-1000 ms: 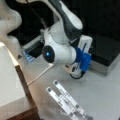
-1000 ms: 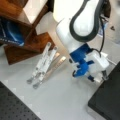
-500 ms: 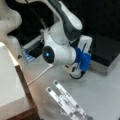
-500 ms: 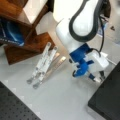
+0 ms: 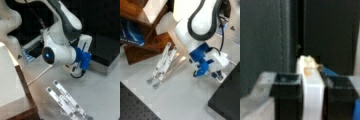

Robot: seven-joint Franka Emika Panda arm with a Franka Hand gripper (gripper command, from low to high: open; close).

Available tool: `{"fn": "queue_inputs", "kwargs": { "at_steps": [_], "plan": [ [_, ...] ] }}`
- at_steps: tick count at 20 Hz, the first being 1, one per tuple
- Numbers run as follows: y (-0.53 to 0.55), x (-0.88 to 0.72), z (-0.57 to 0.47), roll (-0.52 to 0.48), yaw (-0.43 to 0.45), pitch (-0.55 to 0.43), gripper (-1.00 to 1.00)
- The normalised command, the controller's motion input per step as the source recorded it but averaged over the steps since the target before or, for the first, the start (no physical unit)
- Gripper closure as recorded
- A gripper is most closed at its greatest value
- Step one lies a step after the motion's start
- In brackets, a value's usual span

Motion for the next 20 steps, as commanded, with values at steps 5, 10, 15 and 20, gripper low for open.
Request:
{"fn": "queue_inputs", "kwargs": {
  "at_steps": [5, 10, 15, 20],
  "plan": [
    [0.01, 0.01, 0.13, 0.225, -0.027, 0.028, 1.0],
    [0.01, -0.01, 0.18, 0.334, 0.041, -0.023, 1.0],
    [0.15, -0.03, 0.2, 0.103, -0.019, -0.103, 1.0],
    [0.32, -0.04, 0.34, 0.015, -0.08, -0.056, 1.0]
  ]
}}
